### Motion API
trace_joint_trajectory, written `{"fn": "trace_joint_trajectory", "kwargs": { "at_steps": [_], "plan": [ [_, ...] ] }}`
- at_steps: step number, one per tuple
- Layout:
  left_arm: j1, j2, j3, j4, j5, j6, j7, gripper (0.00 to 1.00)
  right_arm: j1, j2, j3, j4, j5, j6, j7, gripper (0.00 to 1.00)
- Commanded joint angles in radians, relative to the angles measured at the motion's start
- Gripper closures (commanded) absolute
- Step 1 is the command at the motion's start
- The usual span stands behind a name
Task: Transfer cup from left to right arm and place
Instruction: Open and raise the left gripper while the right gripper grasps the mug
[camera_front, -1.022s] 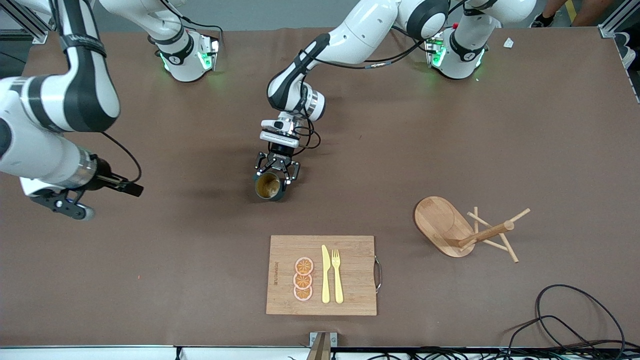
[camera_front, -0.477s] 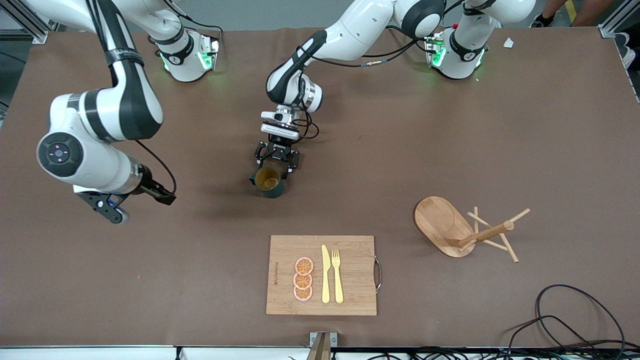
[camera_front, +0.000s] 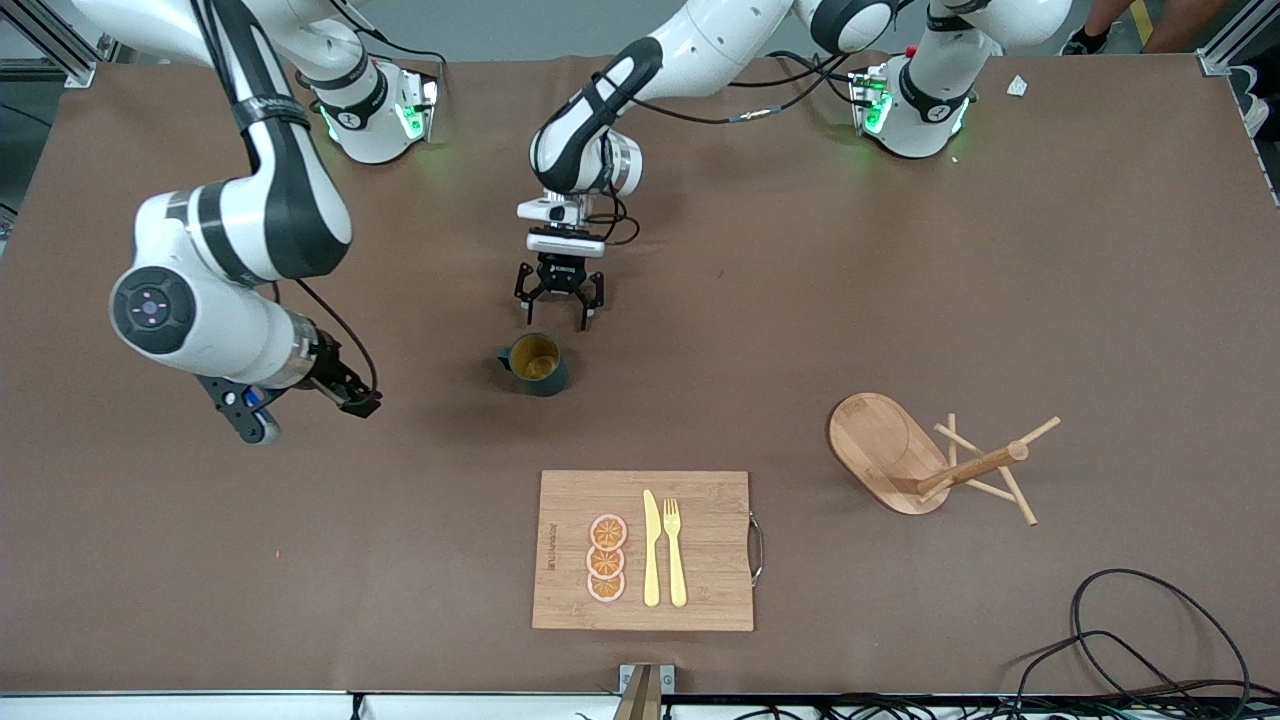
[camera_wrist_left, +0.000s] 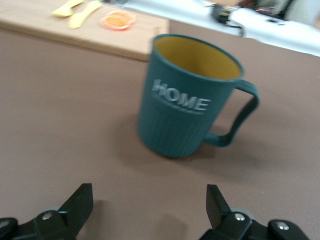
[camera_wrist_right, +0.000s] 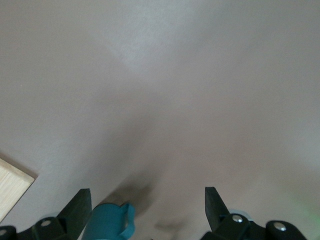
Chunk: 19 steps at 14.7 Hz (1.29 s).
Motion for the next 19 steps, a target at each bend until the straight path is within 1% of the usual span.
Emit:
{"fn": "trace_joint_trajectory", "kwargs": {
  "at_steps": [1, 4, 5, 7, 9, 11, 13, 14, 16, 18, 19],
  "plan": [
    [0.004, -0.134, -0.023, -0.099, -0.198, -0.076, 0.040, 0.00, 0.058, 0.022, -0.006, -0.003, 0.010, 0.051, 0.036, 0.00],
    [0.010, -0.240, -0.037, -0.101, -0.465, -0.220, 0.222, 0.00, 0.114, 0.048, -0.006, -0.003, 0.010, 0.121, 0.005, 0.00],
    [0.016, -0.276, -0.037, -0.101, -0.536, -0.257, 0.293, 0.00, 0.129, 0.056, -0.006, -0.003, 0.008, 0.141, -0.037, 0.00],
    [0.046, -0.336, -0.037, -0.102, -0.636, -0.294, 0.396, 0.00, 0.152, 0.068, -0.006, -0.003, 0.010, 0.163, -0.161, 0.00],
    [0.077, -0.392, -0.039, -0.110, -0.717, -0.335, 0.482, 0.00, 0.175, 0.080, -0.005, -0.003, 0.010, 0.192, -0.223, 0.00],
    [0.111, -0.442, -0.039, -0.116, -0.783, -0.403, 0.636, 0.01, 0.201, 0.096, -0.005, -0.006, 0.010, 0.215, -0.371, 0.00],
    [0.145, -0.485, -0.037, -0.113, -0.872, -0.483, 0.807, 0.01, 0.204, 0.100, -0.005, -0.015, 0.011, 0.230, -0.409, 0.00],
    [0.165, -0.510, -0.037, -0.113, -0.897, -0.509, 0.876, 0.01, 0.207, 0.100, -0.005, -0.031, 0.010, 0.249, -0.415, 0.00],
    [0.215, -0.551, -0.039, -0.112, -0.917, -0.536, 0.988, 0.01, 0.233, 0.099, -0.005, -0.083, 0.010, 0.299, -0.435, 0.00],
    [0.275, -0.588, -0.037, -0.101, -0.971, -0.540, 1.129, 0.01, 0.261, 0.096, -0.005, -0.178, 0.007, 0.417, -0.452, 0.00],
    [0.304, -0.605, -0.037, -0.101, -0.980, -0.540, 1.189, 0.01, 0.269, 0.094, -0.005, -0.207, 0.007, 0.455, -0.464, 0.00]
  ]
}}
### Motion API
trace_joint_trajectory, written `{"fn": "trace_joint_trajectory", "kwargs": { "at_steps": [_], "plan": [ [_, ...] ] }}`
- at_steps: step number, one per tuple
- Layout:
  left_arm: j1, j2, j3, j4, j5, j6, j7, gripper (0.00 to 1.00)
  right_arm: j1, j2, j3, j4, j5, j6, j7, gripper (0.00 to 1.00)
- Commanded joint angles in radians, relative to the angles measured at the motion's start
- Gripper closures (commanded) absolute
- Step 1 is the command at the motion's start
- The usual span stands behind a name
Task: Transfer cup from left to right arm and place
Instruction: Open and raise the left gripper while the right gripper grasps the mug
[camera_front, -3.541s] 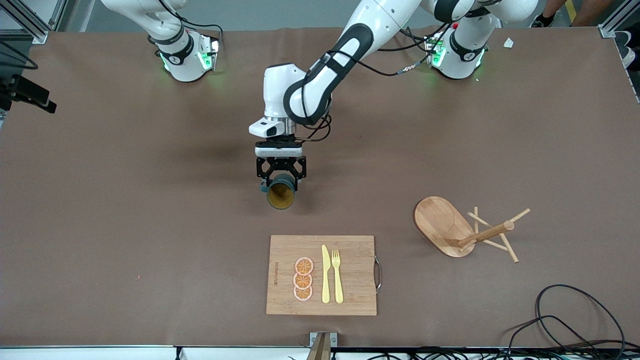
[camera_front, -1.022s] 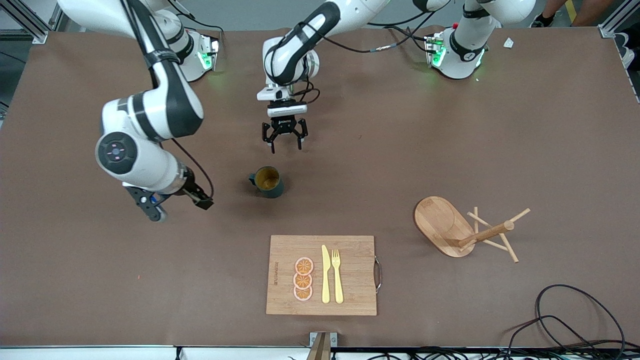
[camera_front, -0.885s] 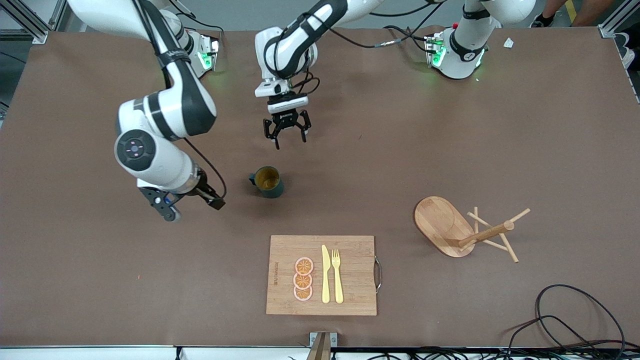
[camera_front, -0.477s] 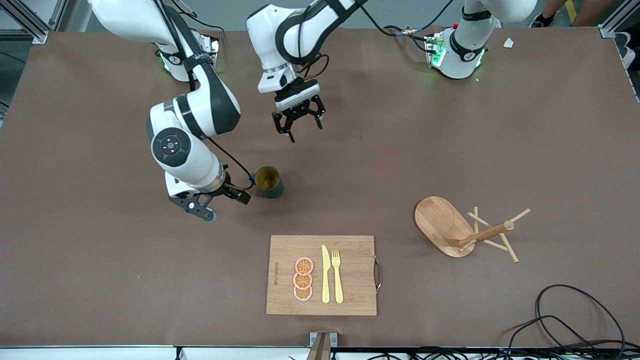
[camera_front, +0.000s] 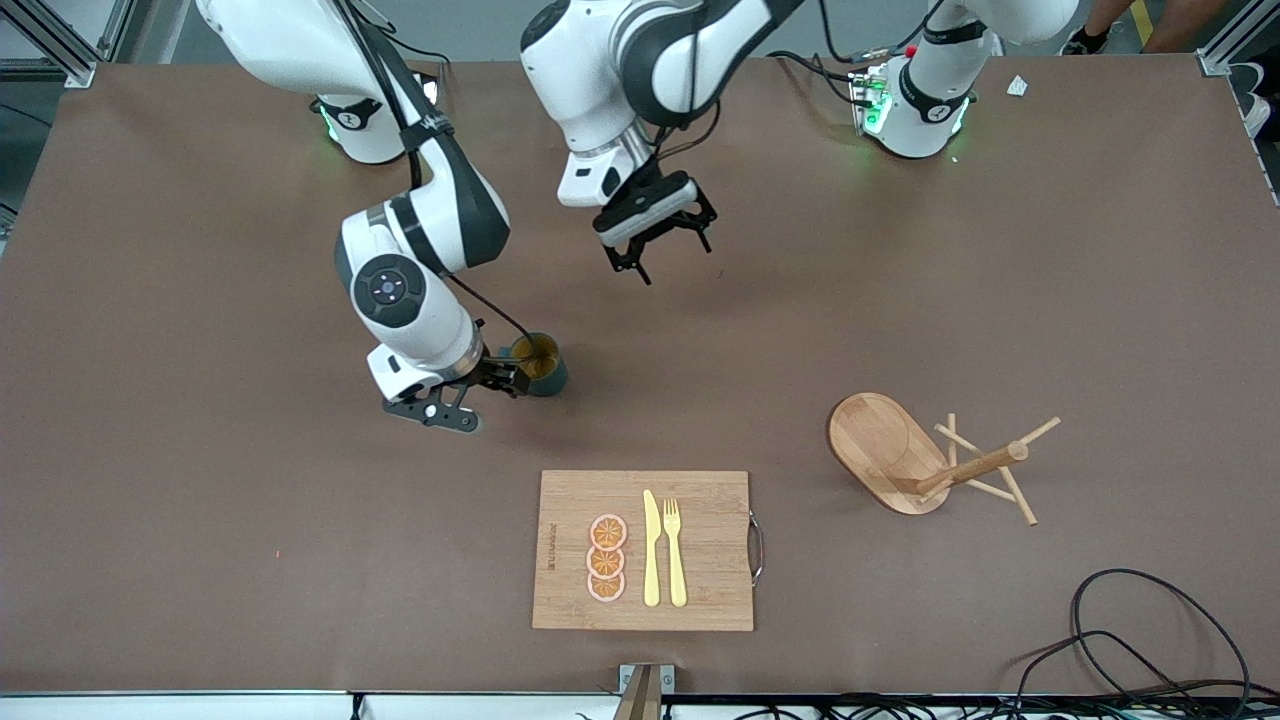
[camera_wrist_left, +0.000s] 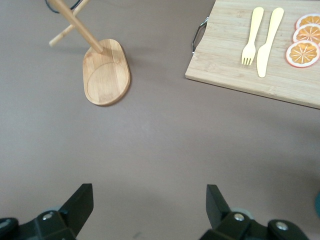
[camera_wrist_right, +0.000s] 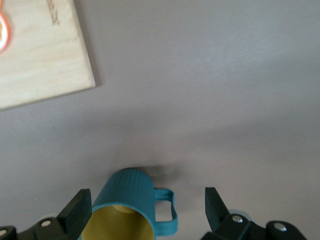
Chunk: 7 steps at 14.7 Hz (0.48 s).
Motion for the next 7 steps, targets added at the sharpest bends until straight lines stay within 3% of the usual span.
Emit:
{"fn": "trace_joint_trajectory", "kwargs": {
  "at_steps": [1, 7],
  "plan": [
    [0.090, -0.076, -0.008, -0.019, -0.046, -0.009, 0.168, 0.01, 0.035, -0.023, -0.008, -0.112, 0.006, 0.106, -0.036, 0.00],
    [0.346, -0.122, -0.006, 0.095, -0.170, -0.044, 0.494, 0.00, 0.051, -0.027, -0.008, -0.149, 0.006, 0.140, -0.099, 0.00]
  ]
}}
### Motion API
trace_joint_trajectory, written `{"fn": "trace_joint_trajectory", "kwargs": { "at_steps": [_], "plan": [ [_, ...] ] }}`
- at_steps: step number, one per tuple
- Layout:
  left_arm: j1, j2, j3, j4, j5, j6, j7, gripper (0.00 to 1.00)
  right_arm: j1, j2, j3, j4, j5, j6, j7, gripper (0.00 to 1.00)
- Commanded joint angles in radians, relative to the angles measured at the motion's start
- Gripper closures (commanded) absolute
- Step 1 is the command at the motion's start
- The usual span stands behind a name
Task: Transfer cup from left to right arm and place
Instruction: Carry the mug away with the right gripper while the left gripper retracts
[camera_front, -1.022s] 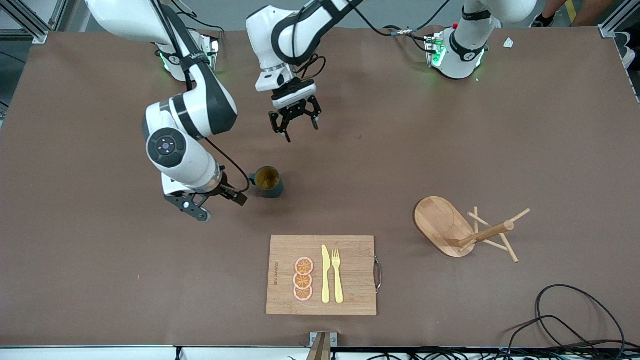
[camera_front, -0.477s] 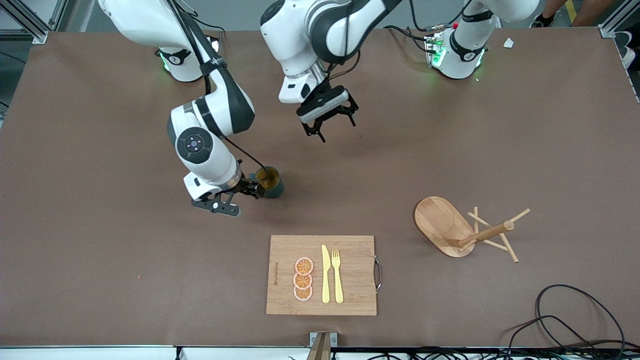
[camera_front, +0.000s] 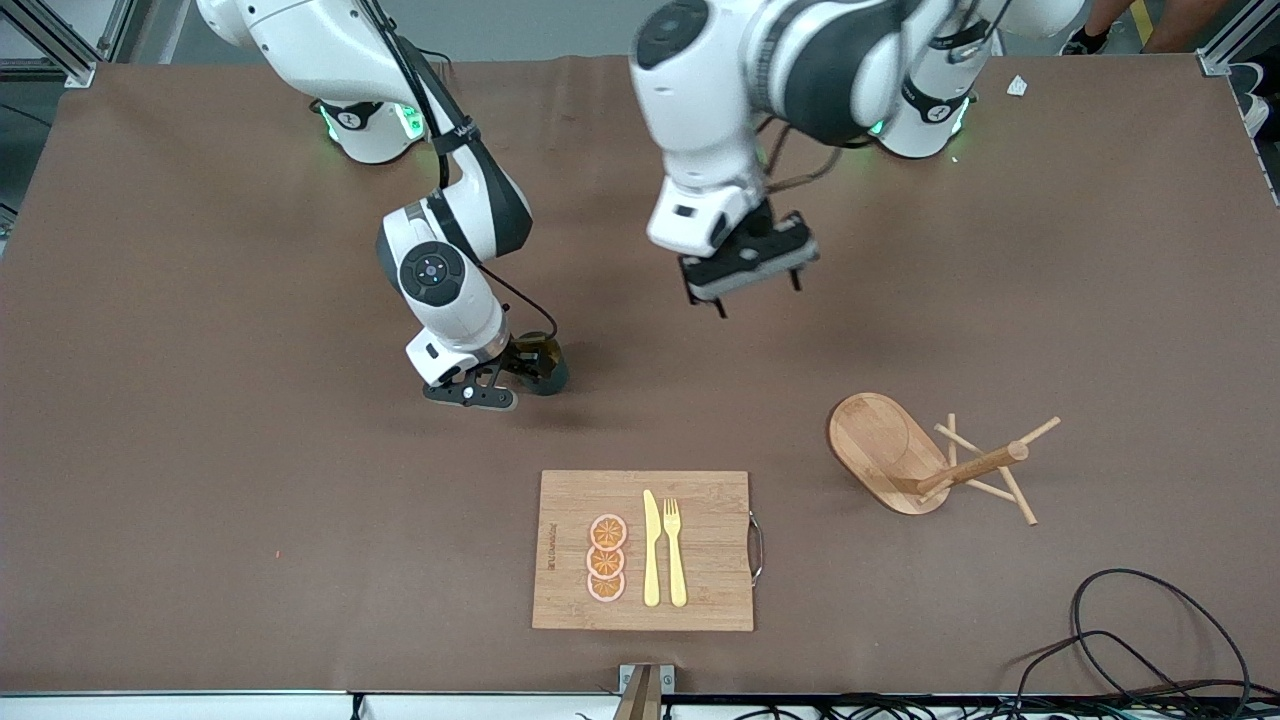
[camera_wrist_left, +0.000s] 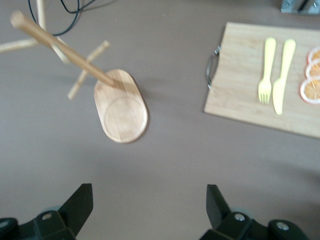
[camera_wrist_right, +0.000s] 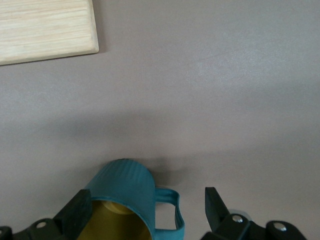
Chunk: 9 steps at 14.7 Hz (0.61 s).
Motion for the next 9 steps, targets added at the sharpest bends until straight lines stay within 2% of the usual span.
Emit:
{"fn": "trace_joint_trajectory", "kwargs": {
  "at_steps": [1, 6, 9],
  "plan": [
    [0.110, -0.031, -0.007, 0.020, -0.037, -0.049, 0.108, 0.00, 0.008, -0.029, -0.006, -0.039, 0.006, 0.007, -0.039, 0.00],
    [0.292, -0.062, -0.011, 0.025, -0.080, -0.051, 0.263, 0.00, -0.009, -0.055, -0.006, -0.040, 0.008, -0.001, -0.072, 0.00],
    [0.362, -0.097, -0.001, 0.028, -0.184, -0.051, 0.366, 0.00, -0.015, -0.074, -0.006, -0.044, 0.009, -0.007, -0.102, 0.00]
  ]
}}
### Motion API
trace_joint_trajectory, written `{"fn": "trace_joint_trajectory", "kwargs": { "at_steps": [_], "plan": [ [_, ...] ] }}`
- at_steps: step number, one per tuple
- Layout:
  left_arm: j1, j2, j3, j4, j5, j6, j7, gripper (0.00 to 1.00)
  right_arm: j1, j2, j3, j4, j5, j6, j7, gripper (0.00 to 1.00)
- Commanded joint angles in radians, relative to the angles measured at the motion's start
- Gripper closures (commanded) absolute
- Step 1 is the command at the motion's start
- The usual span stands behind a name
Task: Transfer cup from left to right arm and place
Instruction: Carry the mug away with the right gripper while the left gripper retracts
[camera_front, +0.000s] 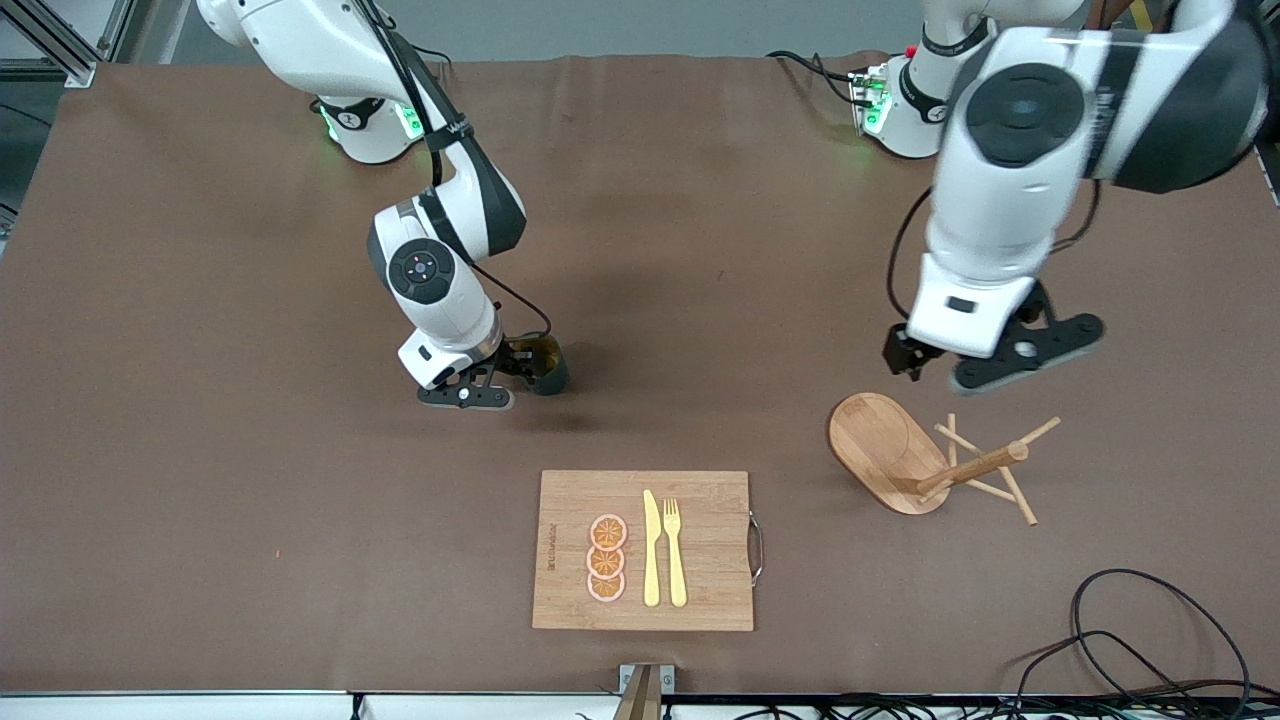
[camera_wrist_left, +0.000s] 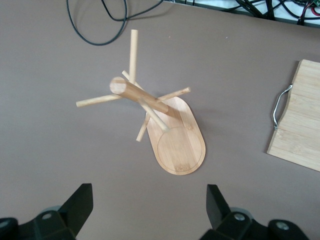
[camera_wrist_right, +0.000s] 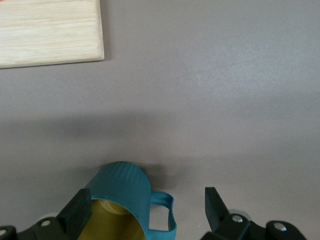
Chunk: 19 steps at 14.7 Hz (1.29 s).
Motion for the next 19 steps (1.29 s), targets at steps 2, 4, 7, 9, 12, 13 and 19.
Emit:
{"fn": "trace_joint_trajectory", "kwargs": {
  "at_steps": [2, 4, 7, 9, 12, 13, 19],
  "plan": [
    [0.090, -0.085, 0.001, -0.001, -0.108, -0.023, 0.103, 0.00, -0.002, -0.061, 0.004, -0.073, 0.009, -0.004, -0.061, 0.01],
    [0.162, -0.119, 0.000, -0.009, -0.174, -0.022, 0.225, 0.00, 0.018, -0.055, 0.002, -0.111, 0.009, 0.040, -0.084, 0.08],
    [0.253, -0.153, 0.003, -0.006, -0.253, -0.092, 0.420, 0.00, 0.029, -0.052, 0.002, -0.163, 0.006, 0.131, -0.093, 0.43],
    [0.297, -0.191, 0.003, -0.010, -0.270, -0.161, 0.511, 0.00, 0.024, -0.052, 0.002, -0.162, 0.006, 0.123, -0.101, 0.90],
    [0.336, -0.220, 0.036, -0.016, -0.333, -0.232, 0.631, 0.00, -0.014, -0.076, -0.001, -0.159, 0.006, 0.073, -0.125, 1.00],
    [0.339, -0.222, 0.038, -0.016, -0.333, -0.247, 0.647, 0.00, -0.043, -0.101, -0.001, -0.162, 0.006, 0.053, -0.162, 1.00],
    [0.339, -0.305, 0.026, -0.108, -0.325, -0.232, 0.660, 0.00, -0.272, -0.233, -0.005, -0.175, -0.003, -0.131, -0.483, 1.00]
  ]
}}
